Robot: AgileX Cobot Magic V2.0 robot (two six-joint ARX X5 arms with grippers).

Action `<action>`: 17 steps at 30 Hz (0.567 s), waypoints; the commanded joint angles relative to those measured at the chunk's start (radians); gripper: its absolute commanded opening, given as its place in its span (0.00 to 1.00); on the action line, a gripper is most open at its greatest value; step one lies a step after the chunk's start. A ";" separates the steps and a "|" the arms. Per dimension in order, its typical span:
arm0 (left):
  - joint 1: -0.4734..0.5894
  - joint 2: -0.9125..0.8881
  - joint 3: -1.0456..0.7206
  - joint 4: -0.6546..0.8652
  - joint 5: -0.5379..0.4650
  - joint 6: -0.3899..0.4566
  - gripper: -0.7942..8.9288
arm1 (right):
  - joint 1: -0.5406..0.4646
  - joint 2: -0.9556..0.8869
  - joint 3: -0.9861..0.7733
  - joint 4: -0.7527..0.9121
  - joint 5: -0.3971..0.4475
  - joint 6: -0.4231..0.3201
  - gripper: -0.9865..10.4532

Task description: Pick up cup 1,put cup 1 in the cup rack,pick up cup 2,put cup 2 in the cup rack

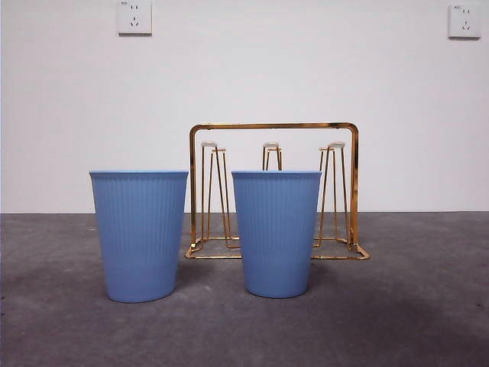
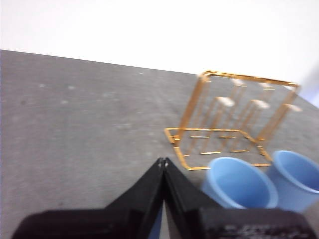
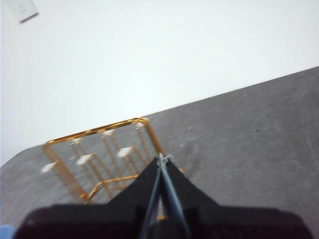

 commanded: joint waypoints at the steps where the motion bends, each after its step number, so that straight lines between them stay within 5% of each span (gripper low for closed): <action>1: 0.003 0.036 0.082 -0.046 0.043 -0.007 0.08 | 0.001 0.066 0.104 -0.087 -0.043 -0.012 0.08; 9: 0.003 0.189 0.305 -0.217 0.179 0.010 0.08 | 0.001 0.307 0.430 -0.421 -0.179 -0.185 0.08; 17: 0.003 0.373 0.522 -0.472 0.272 0.167 0.08 | 0.001 0.543 0.735 -0.738 -0.272 -0.352 0.08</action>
